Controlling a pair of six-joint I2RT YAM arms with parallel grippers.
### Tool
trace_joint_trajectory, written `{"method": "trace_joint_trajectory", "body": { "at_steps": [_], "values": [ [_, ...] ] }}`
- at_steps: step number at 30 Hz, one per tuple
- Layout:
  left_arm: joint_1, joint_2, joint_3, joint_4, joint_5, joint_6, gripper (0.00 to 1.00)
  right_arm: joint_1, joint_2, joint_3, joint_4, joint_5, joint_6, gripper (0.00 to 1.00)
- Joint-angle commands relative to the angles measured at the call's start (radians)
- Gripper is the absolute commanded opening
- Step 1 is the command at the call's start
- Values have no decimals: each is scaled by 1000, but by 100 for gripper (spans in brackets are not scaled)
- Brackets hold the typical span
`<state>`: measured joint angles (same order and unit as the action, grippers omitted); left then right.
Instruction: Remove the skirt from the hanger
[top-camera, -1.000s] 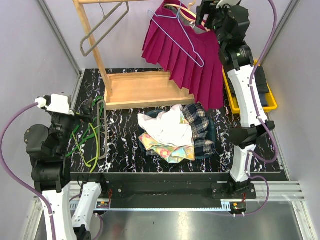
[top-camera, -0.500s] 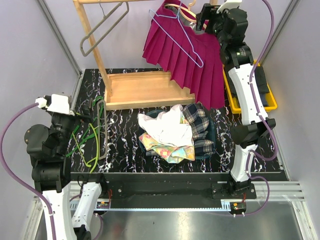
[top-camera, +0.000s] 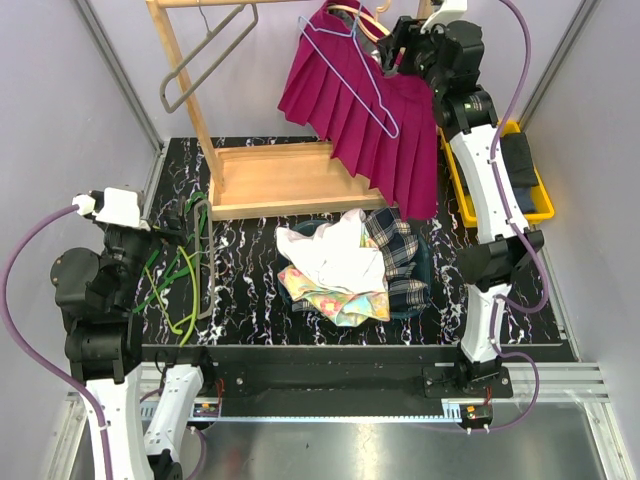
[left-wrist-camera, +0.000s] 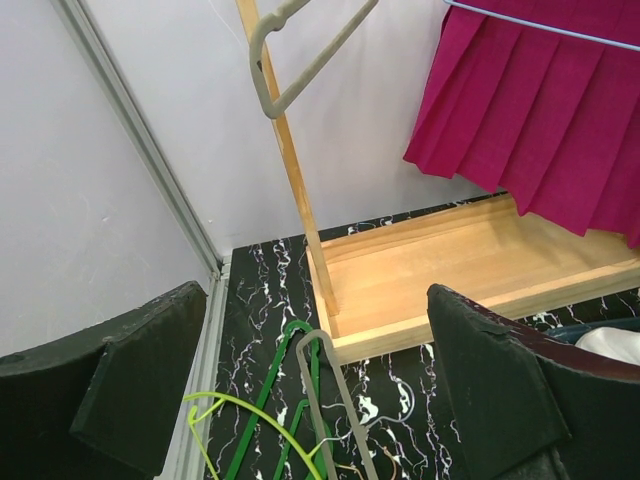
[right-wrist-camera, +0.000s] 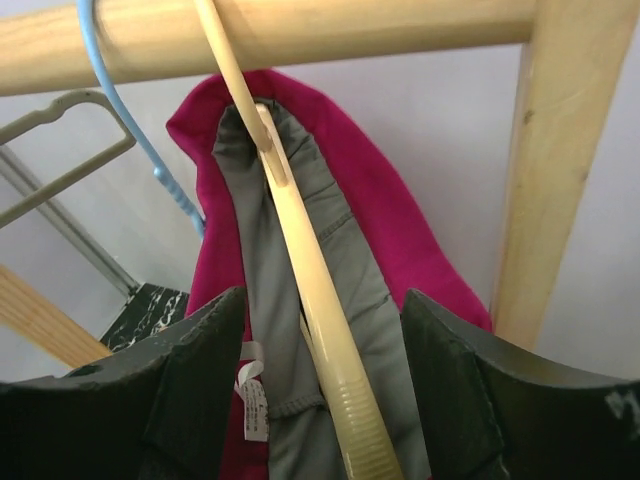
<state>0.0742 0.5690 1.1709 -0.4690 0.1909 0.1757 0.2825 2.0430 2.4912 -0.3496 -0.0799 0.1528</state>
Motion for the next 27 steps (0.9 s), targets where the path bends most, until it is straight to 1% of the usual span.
{"method": "trace_joint_trajectory", "body": {
  "at_steps": [1, 4, 5, 7, 8, 10, 13, 14, 19, 24, 27],
  "values": [
    [4, -6, 3, 59, -21, 2, 99, 4, 17, 49, -26, -87, 42, 68],
    [4, -9, 3, 58, -25, 5, 99, 4, 13, 51, -31, -83, 33, 53],
    [4, -9, 3, 59, -25, 5, 99, 4, 11, 52, -29, -83, 25, 42],
    [4, -9, 3, 59, -24, 4, 99, 4, 8, 61, -29, -78, 21, 31],
    [4, -8, 4, 61, -25, 4, 99, 3, 8, 64, -29, -75, 13, 20],
    [4, -6, 7, 63, -24, 1, 99, 4, 6, 80, -31, -64, 11, 12],
    [4, -4, 10, 63, -22, 1, 99, 4, 6, 104, -28, -47, 13, 3],
    [4, -4, 12, 61, -24, 1, 99, 4, 9, 113, -28, -43, 17, 0],
    [4, -6, 13, 55, -27, 2, 99, 4, 2, 135, 44, -5, 31, 0],
    [6, -14, 13, 50, -27, 11, 99, 4, -15, 167, 132, 43, -9, 0],
    [4, -14, 15, 52, -27, 7, 99, 4, -21, 219, 135, 57, -39, 0]
  ]
}}
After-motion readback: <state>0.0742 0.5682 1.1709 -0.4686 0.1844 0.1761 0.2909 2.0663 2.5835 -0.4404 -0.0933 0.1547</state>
